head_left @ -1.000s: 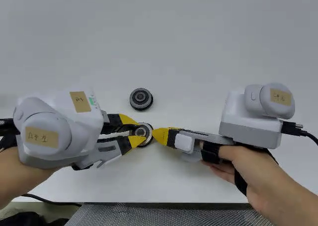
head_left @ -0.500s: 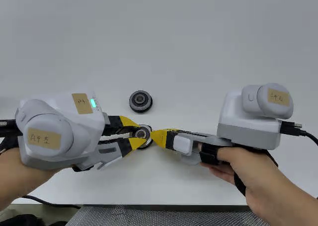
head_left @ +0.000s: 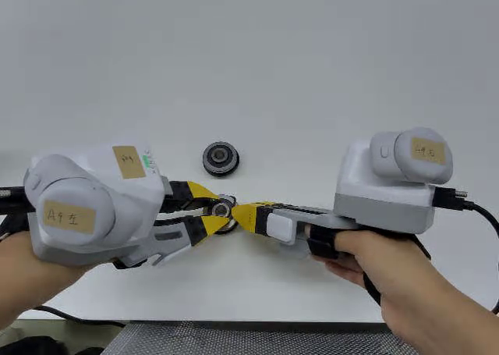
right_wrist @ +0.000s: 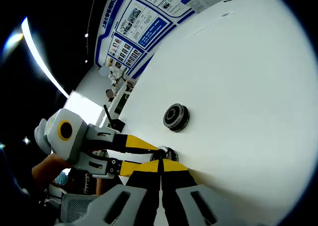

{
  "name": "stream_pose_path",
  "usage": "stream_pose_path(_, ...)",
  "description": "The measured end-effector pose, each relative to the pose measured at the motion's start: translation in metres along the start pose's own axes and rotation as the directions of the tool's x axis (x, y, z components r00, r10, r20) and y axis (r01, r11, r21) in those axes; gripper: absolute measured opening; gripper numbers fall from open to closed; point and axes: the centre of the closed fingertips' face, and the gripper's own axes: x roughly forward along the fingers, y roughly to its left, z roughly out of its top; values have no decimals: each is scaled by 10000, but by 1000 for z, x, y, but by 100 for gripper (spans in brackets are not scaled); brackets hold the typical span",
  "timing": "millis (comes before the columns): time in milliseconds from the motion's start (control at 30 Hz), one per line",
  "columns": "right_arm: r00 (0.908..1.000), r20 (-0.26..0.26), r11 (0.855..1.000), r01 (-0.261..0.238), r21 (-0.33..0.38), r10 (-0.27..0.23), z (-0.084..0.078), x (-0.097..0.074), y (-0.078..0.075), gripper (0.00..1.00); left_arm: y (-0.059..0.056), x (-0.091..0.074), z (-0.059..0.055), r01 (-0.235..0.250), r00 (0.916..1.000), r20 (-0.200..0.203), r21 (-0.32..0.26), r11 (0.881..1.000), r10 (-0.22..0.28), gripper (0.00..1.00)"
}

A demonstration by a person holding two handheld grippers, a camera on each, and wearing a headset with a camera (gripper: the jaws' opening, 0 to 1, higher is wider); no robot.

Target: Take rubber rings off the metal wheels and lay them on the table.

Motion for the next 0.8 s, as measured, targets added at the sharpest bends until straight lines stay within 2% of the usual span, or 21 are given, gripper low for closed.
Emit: stream_pose_path(800,10000,37,10000,-29,3,29,0,-1,3,1,0,0,0,-36,10000,54,63,10000,35,13)
